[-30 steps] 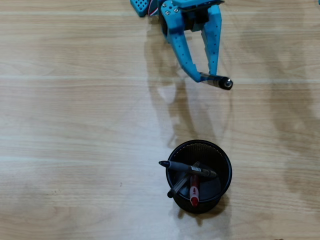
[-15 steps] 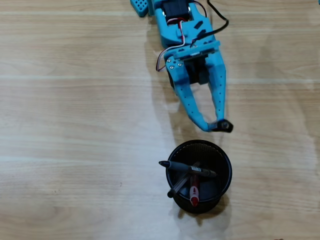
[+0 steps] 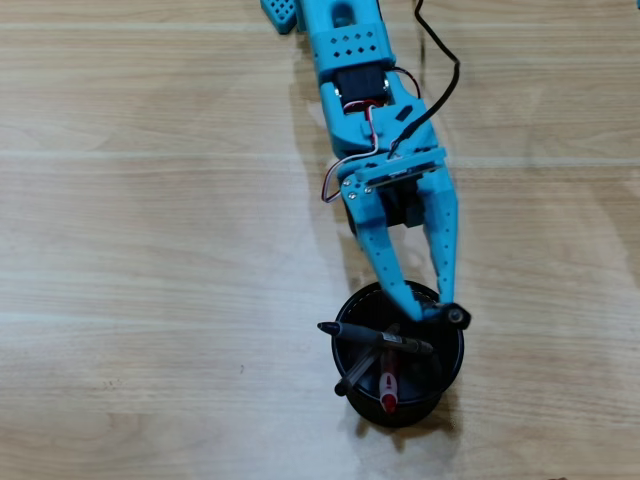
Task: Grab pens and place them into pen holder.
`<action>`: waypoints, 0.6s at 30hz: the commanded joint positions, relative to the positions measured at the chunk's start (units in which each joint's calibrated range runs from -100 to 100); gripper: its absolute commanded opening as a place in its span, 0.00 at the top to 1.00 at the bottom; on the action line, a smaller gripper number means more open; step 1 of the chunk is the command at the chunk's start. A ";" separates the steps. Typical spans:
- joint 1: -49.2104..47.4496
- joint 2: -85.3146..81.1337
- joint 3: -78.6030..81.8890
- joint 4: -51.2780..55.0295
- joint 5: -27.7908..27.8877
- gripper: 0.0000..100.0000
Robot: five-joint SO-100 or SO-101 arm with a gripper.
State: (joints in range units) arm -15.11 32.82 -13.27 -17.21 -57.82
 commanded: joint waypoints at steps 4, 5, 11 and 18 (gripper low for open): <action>1.72 3.59 -9.40 -1.43 -0.32 0.98; 1.81 4.68 -11.02 -1.43 -0.32 0.98; 2.08 10.14 -18.32 -1.43 -0.32 0.98; 1.63 11.15 -18.86 -1.43 -0.32 0.97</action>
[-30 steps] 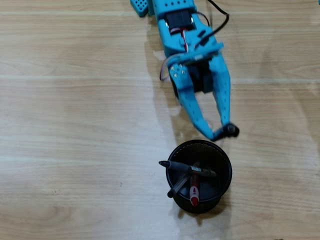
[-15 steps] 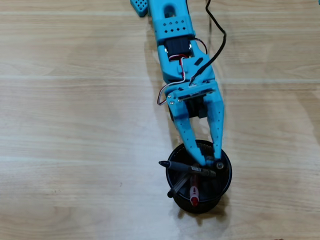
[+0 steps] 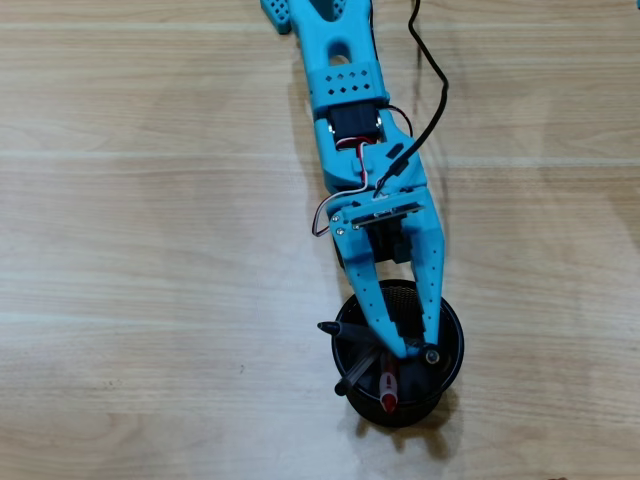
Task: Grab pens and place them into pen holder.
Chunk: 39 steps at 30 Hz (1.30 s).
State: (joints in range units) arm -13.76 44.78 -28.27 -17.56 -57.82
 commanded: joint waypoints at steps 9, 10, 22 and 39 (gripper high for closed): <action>0.18 -1.23 -3.50 -1.08 -0.32 0.83; 0.09 -1.23 -3.50 -1.08 -0.32 0.83; -1.72 -17.53 12.91 -0.82 0.08 0.98; 3.27 -68.51 71.58 -0.56 9.84 0.98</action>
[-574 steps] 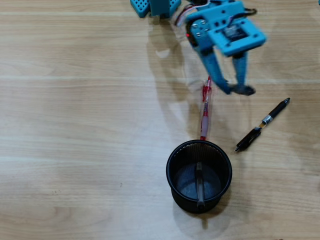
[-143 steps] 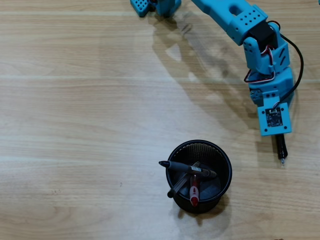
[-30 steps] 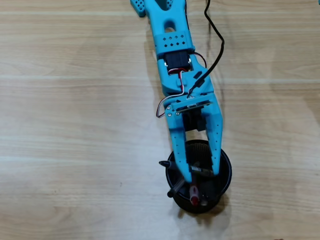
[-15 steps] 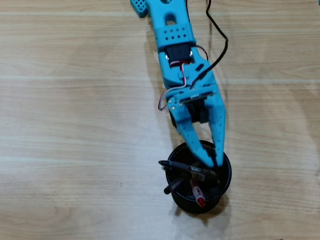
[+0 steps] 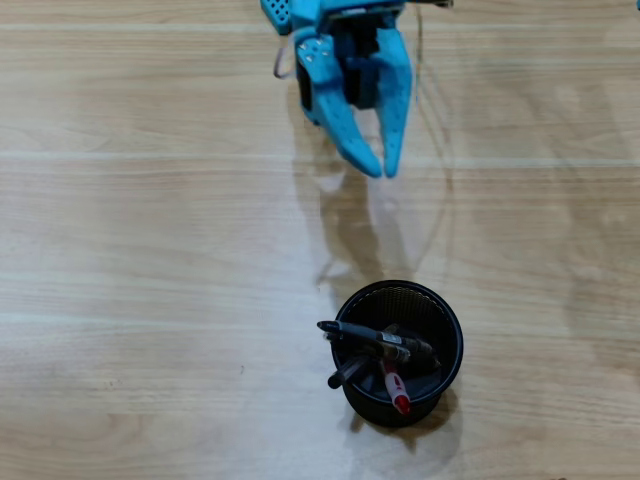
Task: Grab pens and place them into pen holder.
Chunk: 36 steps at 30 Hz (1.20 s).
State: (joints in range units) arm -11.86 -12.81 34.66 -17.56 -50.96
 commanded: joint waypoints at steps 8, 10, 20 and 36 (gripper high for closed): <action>2.83 -23.19 24.15 -0.13 9.89 0.98; 3.65 -26.71 28.38 -0.13 11.51 0.98; 6.92 -48.55 54.34 -0.13 20.40 0.98; 8.37 -70.06 65.06 24.84 37.07 0.98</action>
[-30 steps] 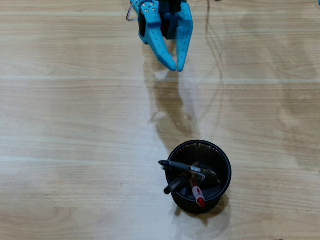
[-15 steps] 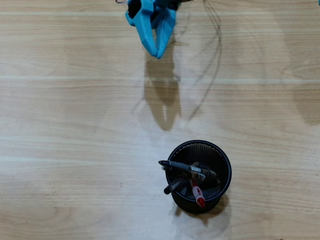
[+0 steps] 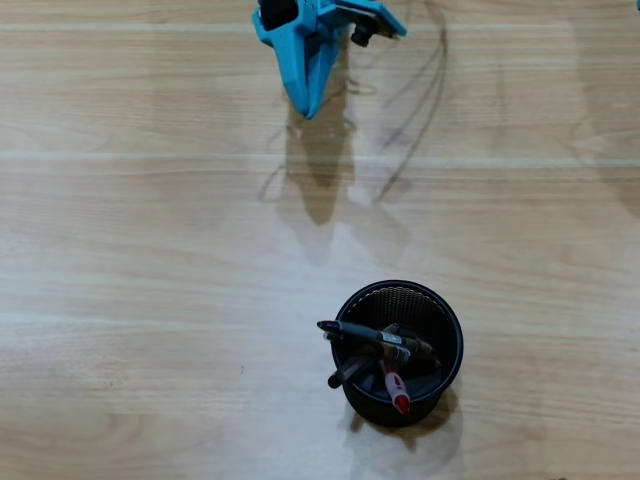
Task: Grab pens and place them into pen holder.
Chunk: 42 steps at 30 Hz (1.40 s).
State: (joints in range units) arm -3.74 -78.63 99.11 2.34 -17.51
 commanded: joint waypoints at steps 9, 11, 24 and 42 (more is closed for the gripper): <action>1.79 -14.15 0.62 25.86 9.56 0.98; 2.43 -16.25 0.62 32.58 11.23 0.98; 1.88 -19.86 0.44 47.38 14.89 0.98; 2.34 -19.86 -0.01 47.47 16.62 0.98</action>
State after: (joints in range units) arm -2.12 -97.71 99.20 50.35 -0.88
